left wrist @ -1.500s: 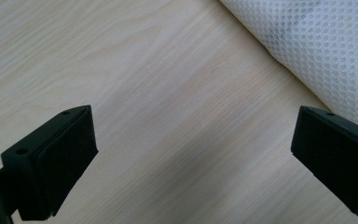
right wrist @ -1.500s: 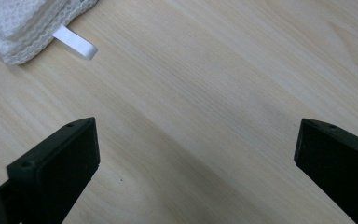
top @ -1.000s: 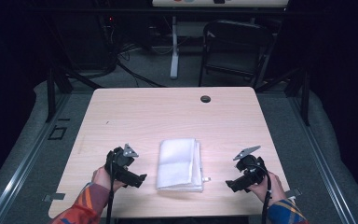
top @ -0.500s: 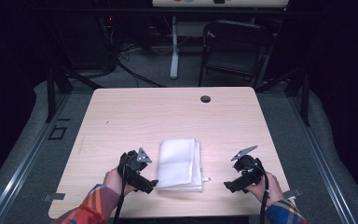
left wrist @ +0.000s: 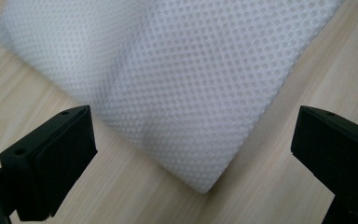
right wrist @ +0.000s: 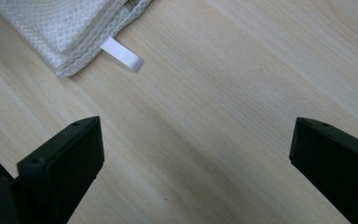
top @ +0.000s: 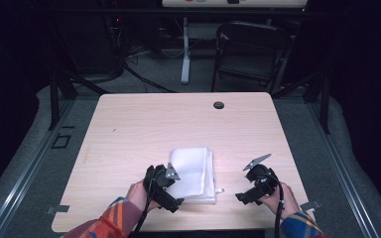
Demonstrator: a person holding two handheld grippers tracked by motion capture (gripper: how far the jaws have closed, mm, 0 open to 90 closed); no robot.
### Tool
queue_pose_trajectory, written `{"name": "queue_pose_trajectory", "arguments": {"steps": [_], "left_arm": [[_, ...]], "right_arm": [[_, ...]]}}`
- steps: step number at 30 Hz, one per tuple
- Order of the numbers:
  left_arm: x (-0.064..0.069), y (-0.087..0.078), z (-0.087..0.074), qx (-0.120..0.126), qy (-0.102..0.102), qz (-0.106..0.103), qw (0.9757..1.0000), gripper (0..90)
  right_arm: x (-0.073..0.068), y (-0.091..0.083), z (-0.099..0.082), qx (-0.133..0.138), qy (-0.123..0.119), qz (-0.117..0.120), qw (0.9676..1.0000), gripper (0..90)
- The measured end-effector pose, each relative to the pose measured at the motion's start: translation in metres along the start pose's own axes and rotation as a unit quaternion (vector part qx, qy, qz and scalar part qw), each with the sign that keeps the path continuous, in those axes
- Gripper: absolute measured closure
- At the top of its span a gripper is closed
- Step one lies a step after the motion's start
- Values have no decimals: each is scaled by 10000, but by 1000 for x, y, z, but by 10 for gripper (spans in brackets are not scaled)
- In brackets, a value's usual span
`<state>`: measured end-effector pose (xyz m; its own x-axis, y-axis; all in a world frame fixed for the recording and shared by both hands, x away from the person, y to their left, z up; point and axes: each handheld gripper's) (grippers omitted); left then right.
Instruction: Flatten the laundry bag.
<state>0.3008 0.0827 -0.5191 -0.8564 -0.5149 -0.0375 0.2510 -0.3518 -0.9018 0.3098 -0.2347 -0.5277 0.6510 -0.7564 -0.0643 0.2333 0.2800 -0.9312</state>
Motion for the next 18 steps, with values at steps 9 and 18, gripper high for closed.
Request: {"name": "queue_pose_trajectory", "arguments": {"steps": [9,18], "left_arm": [[12,18,21,-158,329,-10,9993,1],[18,27,27,-230,451,206,9985,134]], "right_arm": [[0,3,2,-47,-38,121,9999,43],[-2,5,1,-83,-85,133,9998,74]]}}
Point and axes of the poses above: each handheld gripper's, and its own axes: y roughly forward along the jaws, z roughly out of its top, x roughly to its right, and after that the axes turned 4 degrees about -x, right-handed
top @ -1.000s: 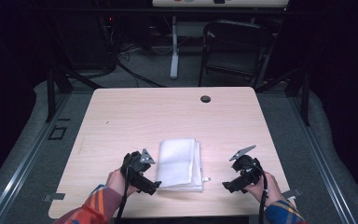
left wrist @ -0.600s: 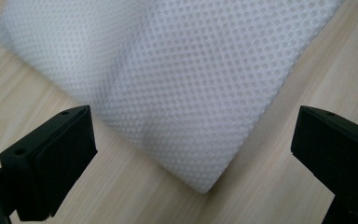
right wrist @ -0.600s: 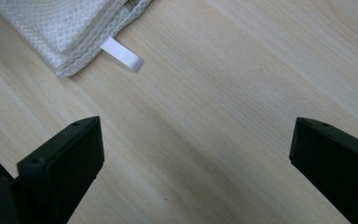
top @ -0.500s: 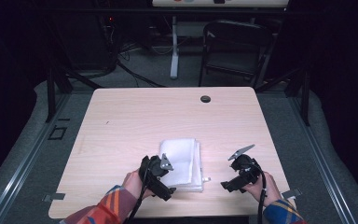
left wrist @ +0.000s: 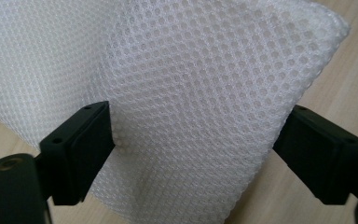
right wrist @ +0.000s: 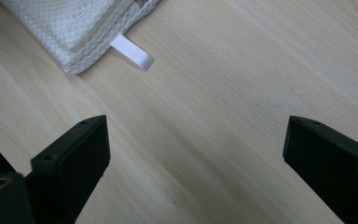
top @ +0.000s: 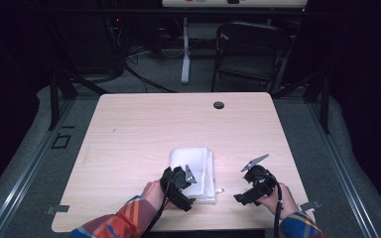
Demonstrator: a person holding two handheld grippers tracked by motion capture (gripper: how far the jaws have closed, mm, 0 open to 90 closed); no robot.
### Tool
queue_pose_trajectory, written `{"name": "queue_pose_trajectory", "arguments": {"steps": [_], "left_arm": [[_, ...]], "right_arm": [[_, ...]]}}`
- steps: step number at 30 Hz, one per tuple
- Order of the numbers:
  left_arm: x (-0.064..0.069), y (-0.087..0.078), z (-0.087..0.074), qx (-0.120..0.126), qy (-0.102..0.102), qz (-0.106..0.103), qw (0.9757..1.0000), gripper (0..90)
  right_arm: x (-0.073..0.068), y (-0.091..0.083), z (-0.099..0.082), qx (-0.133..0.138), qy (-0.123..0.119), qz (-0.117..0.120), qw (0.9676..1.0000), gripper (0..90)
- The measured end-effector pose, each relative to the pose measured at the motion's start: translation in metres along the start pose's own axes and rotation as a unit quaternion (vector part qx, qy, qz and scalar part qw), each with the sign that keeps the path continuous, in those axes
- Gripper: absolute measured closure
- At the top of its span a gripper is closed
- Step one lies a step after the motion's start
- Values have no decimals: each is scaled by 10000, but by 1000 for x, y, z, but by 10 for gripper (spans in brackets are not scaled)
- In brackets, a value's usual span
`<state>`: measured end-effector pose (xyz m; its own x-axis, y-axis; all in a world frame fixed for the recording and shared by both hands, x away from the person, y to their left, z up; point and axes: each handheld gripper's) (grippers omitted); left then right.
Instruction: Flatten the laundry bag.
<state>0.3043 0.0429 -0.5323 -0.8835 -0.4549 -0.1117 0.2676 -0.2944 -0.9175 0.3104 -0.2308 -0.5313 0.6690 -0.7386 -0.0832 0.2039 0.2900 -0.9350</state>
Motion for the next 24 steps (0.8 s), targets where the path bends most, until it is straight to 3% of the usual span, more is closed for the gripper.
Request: {"name": "queue_pose_trajectory", "arguments": {"steps": [4,11,18,19,23,24], "left_arm": [[2,5,2,-61,29,5,10000,179],[4,10,3,-108,178,-154,9997,427],[5,14,4,-201,285,-219,9992,479],[6,16,5,-238,313,-229,9990,493],[8,18,5,-274,339,-172,9989,567],[8,18,5,-274,339,-172,9989,582]], "right_arm": [[-2,2,1,-12,-13,12,10000,115],[-4,5,2,-122,-103,-14,9999,146],[-5,5,2,-195,-157,-14,9997,153],[-6,7,1,-77,-70,-2,9999,154],[-7,7,2,-85,-78,99,9999,162],[-7,6,3,-135,-124,32,9998,167]]}}
Point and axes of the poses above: each handheld gripper's, and its own axes: y roughly forward along the jaws, z roughly out of its top, x roughly to its right, and after that the axes turned 4 degrees about -x, right-handed
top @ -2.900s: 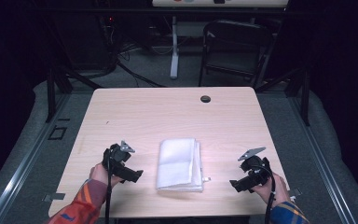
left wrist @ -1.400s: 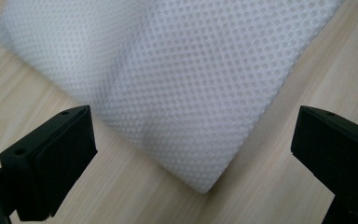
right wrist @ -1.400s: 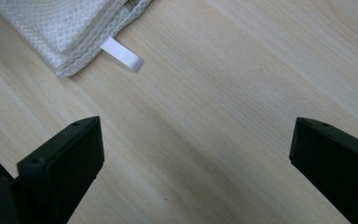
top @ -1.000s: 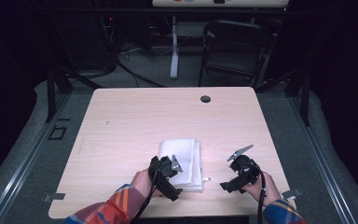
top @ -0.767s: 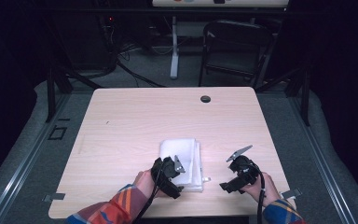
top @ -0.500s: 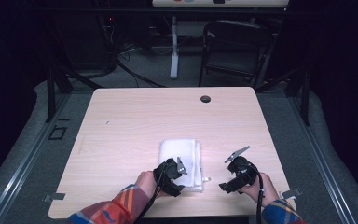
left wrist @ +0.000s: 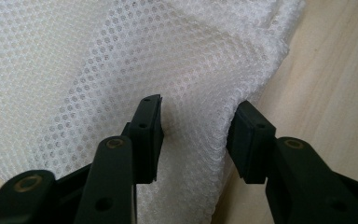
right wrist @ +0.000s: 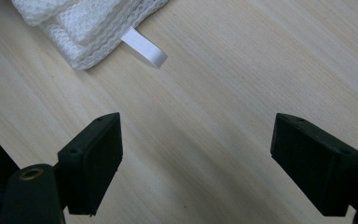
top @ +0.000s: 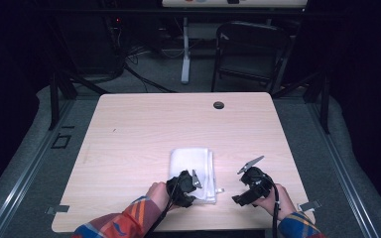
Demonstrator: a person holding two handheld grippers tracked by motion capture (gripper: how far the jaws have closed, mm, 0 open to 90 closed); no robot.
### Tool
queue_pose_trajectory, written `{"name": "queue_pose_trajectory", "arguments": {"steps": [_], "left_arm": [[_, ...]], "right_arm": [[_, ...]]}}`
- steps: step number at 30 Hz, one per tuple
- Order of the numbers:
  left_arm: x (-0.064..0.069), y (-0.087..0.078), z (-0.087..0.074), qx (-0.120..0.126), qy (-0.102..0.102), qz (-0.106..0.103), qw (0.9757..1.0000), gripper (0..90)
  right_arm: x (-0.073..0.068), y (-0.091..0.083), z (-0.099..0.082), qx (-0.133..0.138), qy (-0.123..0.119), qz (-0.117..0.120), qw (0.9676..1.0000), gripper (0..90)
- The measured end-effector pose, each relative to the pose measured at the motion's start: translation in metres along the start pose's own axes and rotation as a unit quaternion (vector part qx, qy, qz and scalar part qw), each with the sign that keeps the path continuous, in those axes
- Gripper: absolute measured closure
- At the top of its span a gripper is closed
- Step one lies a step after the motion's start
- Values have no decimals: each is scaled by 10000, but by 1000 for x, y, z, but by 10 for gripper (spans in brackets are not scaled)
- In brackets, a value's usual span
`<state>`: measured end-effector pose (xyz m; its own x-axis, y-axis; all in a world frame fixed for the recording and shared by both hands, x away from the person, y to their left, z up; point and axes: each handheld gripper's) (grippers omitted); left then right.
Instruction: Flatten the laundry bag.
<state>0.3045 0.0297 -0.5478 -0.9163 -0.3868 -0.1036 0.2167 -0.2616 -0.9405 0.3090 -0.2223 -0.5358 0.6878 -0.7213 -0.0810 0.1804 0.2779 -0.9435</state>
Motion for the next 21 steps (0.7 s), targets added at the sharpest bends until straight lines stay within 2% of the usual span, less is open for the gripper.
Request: {"name": "queue_pose_trajectory", "arguments": {"steps": [1,5,6,7,9,13,14,16,17,18,21], "left_arm": [[0,0,0,6,4,-7,10000,582],[-1,0,-1,40,48,6,10000,704],[-2,0,-1,62,47,19,10000,727],[-3,0,-2,99,10,-22,9999,751],[-6,-1,-3,143,-35,-85,9999,774],[-8,-3,-4,219,-111,-129,9996,816],[-10,-4,-4,262,-186,-168,9993,820],[-12,-5,-5,312,-261,-226,9989,823],[-12,-5,-5,312,-261,-226,9989,823],[-13,-5,-5,341,-286,-236,9987,824],[-15,-7,-6,427,-339,-282,9981,824]], "right_arm": [[0,0,0,0,0,0,10000,167],[-5,1,4,-6,-91,-8,10000,205],[-8,3,4,135,-51,52,9999,221],[-8,2,5,23,-181,25,9998,224],[-10,2,8,7,-265,-34,9996,260],[-17,3,13,74,-373,42,9993,348],[-20,4,14,143,-392,87,9991,367],[-24,5,18,149,-487,106,9986,460],[-24,5,18,149,-487,106,9986,460],[-30,6,22,180,-640,88,9977,592],[-37,9,27,280,-745,161,9967,737]]}}
Point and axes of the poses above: each handheld gripper's, and its own axes: y roughly forward along the jaws, z roughly out of its top, x roughly to its right, and after that the axes turned 4 degrees about -x, right-handed
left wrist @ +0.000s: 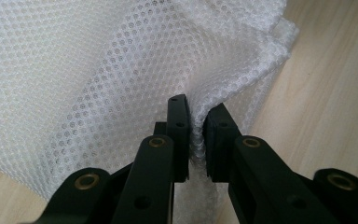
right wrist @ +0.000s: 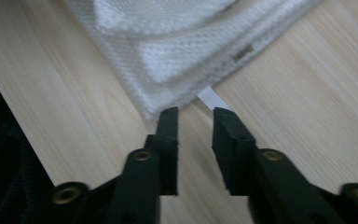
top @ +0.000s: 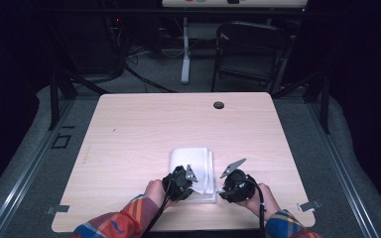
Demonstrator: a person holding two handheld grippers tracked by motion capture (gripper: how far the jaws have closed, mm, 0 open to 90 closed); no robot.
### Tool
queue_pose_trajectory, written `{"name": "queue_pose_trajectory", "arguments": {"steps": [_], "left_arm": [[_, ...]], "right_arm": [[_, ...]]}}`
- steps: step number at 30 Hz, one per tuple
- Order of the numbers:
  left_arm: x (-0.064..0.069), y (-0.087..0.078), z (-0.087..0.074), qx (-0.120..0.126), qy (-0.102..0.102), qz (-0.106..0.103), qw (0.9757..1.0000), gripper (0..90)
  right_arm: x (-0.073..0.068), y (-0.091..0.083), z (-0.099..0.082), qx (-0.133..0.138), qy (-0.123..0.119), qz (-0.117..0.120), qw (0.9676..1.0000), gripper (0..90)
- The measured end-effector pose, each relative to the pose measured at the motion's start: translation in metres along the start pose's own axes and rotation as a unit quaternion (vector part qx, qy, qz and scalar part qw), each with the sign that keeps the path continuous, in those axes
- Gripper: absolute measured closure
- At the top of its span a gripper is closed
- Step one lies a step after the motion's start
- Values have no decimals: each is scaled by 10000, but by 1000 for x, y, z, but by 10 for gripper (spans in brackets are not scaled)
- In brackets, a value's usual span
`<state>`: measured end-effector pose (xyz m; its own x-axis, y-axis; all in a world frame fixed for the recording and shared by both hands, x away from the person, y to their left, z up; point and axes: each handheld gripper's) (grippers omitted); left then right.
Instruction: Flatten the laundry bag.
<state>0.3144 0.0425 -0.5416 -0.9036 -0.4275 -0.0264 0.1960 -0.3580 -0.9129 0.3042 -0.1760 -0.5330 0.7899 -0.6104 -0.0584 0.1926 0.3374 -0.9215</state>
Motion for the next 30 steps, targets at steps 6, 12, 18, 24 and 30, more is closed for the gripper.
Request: {"name": "queue_pose_trajectory", "arguments": {"steps": [6,12,18,24,30], "left_arm": [[-1,-2,-1,74,-51,-17,10000,824],[-5,-5,-2,209,-162,-60,9996,824],[-6,-9,-2,335,-216,-29,9992,826],[-7,-14,-3,467,-283,-2,9985,827],[-7,-21,-5,579,-312,82,9978,819]], "right_arm": [[-11,9,13,77,-247,42,9997,897],[-17,22,21,34,-326,27,9995,900],[-20,29,24,-22,-360,36,9993,900],[-19,32,25,-79,-416,10,9991,900],[-18,32,24,-82,-453,46,9989,900]]}}
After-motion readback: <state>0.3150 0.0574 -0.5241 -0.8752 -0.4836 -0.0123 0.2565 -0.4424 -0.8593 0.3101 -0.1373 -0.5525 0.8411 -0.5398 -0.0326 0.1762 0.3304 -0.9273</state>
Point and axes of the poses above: each handheld gripper's, and its own axes: y roughly forward along the jaws, z roughly out of its top, x roughly to its right, and after that the axes turned 4 degrees about -x, right-handed
